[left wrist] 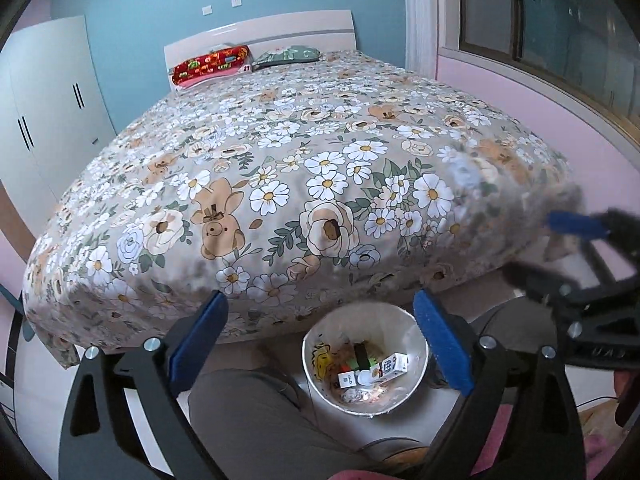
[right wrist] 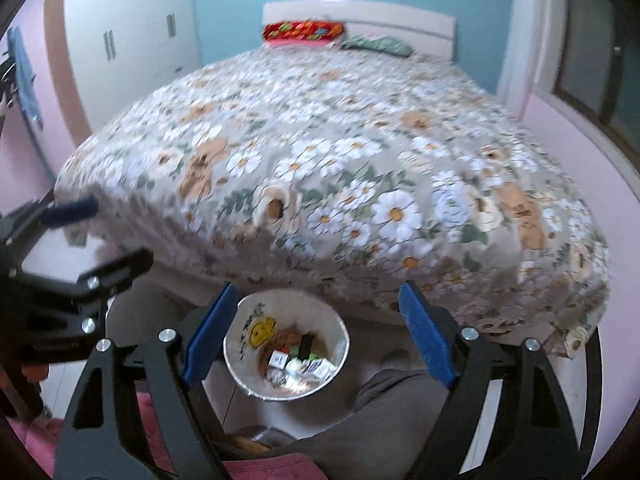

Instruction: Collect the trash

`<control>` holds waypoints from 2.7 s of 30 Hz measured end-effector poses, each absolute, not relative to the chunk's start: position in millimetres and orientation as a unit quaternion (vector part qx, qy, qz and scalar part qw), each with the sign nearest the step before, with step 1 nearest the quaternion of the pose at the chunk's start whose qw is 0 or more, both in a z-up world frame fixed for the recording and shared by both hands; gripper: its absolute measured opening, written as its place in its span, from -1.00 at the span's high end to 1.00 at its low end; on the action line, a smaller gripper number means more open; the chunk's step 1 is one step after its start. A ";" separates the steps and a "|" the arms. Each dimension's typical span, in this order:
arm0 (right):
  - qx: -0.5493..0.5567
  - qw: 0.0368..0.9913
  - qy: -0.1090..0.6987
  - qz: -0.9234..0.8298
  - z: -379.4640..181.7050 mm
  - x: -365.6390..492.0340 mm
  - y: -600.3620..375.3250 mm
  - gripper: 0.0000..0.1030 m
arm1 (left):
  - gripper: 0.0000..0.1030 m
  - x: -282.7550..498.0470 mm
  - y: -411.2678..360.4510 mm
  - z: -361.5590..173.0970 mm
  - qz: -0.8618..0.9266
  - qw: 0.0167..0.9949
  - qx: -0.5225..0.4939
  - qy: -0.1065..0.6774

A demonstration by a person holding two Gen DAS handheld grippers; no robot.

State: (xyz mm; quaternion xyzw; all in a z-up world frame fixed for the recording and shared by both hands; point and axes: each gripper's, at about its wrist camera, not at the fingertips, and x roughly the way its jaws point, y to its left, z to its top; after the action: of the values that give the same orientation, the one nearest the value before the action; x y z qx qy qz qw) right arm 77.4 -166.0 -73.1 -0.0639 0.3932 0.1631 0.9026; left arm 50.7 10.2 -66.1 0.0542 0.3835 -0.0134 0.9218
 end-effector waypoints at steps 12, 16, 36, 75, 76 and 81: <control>-0.055 0.937 0.329 0.107 -63.2 40.4 -178.3 -0.64 | -0.86 27.5 9.1 -62.2 0.013 0.930 0.045 0.364; -0.052 0.938 0.326 0.102 -63.9 35.6 -179.9 -0.65 | -0.86 24.5 12.8 -63.4 0.023 0.930 0.036 0.364; -0.048 0.935 0.338 0.094 -76.1 32.1 -177.3 -0.65 | -0.86 18.0 8.3 -67.3 0.030 0.928 0.047 0.368; -0.051 0.933 0.342 0.100 -76.4 33.3 -177.8 -0.65 | -0.86 19.3 7.7 -64.3 0.026 0.928 0.043 0.368; -0.051 0.933 0.342 0.100 -76.2 33.7 -177.9 -0.65 | -0.86 19.2 8.0 -64.2 0.026 0.929 0.043 0.368; -0.050 0.933 0.342 0.100 -76.3 34.1 -177.9 -0.65 | -0.86 18.3 7.2 -62.2 0.027 0.931 0.044 0.361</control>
State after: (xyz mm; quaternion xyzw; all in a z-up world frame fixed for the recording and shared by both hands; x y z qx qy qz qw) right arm 34.1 -177.9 -76.3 -0.0503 0.3416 0.1002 0.9331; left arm 18.3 7.2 -62.2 0.0438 0.3614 0.0268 0.9310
